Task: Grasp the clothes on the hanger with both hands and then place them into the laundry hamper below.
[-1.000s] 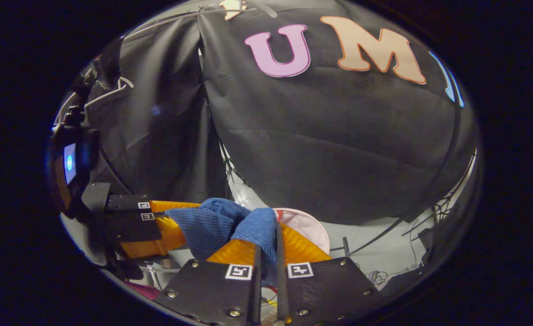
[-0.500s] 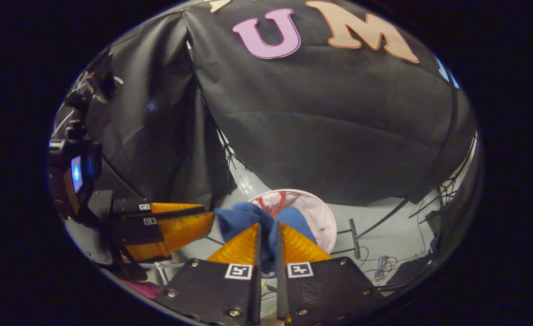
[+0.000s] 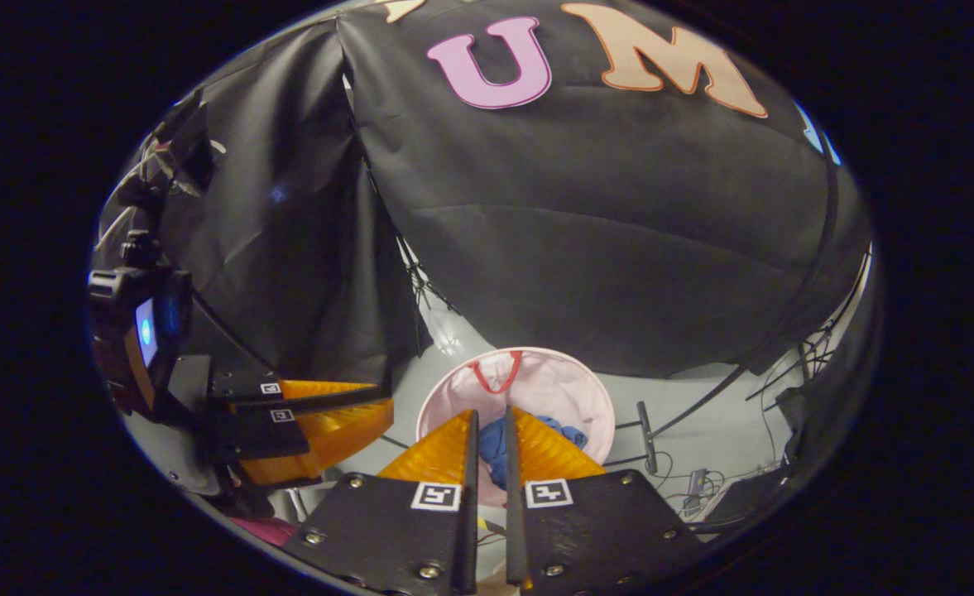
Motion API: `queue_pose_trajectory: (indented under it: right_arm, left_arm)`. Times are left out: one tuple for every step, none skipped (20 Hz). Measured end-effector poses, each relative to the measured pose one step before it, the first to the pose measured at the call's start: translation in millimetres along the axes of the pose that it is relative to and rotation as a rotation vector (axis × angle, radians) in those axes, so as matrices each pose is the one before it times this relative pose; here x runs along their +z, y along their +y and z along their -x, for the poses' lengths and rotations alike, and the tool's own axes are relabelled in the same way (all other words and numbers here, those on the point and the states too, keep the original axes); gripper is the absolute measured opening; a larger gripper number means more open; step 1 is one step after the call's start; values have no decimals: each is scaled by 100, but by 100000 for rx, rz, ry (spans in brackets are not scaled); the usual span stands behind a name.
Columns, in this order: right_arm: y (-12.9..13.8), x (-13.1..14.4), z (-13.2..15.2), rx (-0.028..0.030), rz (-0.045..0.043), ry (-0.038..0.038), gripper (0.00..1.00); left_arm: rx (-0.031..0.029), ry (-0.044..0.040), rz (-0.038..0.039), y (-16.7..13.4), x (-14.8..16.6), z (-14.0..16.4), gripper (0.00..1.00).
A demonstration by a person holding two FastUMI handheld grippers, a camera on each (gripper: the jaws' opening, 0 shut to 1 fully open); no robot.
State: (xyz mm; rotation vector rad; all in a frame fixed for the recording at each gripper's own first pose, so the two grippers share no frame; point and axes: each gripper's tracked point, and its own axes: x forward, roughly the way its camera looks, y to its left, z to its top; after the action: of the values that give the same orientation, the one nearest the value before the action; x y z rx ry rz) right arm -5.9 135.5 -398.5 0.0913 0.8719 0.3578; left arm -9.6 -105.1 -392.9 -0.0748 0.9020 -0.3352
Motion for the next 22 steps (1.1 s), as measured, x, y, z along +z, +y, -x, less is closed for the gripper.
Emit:
queue_pose_trajectory:
  right_arm:
    - [-145,28,14,-708,1130,-447,14]
    - [-167,193,81,-828,1220,-682,14]
    - [-128,299,171,-486,841,-1064,14]
    - [-46,560,263,-483,393,-1467,14]
    - [130,710,539,-227,188,-1649,14]
    - [56,798,394,-302,340,-2070,15]
    - [-66,734,285,-448,611,-1975,16]
    - [-23,849,383,-366,850,-2027,15]
    - [50,1009,285,-414,1270,-2720,15]
    - [-34,991,416,-403,1043,-2390,16]
    - [9,1130,280,-496,1009,-2630,15]
    - [-150,1102,168,-966,779,-2684,16]
    - [-8,1229,568,-355,454,-2749,16]
    - [20,939,374,-183,242,-2121,17]
    - [65,1079,282,-136,250,-2526,22]
    - [102,1215,422,12,144,-2708,24]
    - [48,1266,438,123,224,-2618,27]
    - [15,1174,364,-453,402,-2467,33]
    - [-35,1000,492,-55,136,-2540,36]
    - [161,1200,475,-214,-31,-2543,36]
    - [-108,1046,626,-413,-50,-2649,39]
    - [-61,1169,463,-463,-172,-2478,44]
  left_arm:
    - [2,-509,-491,-66,210,-94,21]
    - [185,-201,-482,2,220,-3,21]
    - [376,-780,-711,28,363,86,21]
    - [302,-1309,-778,41,476,142,21]
    - [44,-1846,-656,-57,740,277,21]
    - [104,-1998,-571,-91,778,229,21]
    - [-46,-2462,-462,-60,884,255,21]
    - [97,-2246,-310,-35,873,425,21]
    - [-64,-2731,-182,-90,1174,275,21]
    - [112,-2911,-81,-140,1093,274,21]
    - [451,-2504,-76,-10,1106,401,21]
    - [557,-2853,14,158,996,541,21]
    - [469,-2967,112,158,1119,568,21]
    - [149,-2464,176,104,1023,414,14]
    - [170,-3150,347,-100,1374,333,21]
    - [-531,-2948,384,-531,1432,-67,22]
    - [-85,-2966,98,-204,1358,363,25]
    - [-95,-2369,5,-115,1110,351,30]
    - [-409,-2672,-105,-152,1199,391,30]
    - [-573,-2637,-93,-215,961,465,33]
    - [-826,-2597,-18,-478,1103,293,35]
    - [-668,-2540,-160,-313,885,394,39]
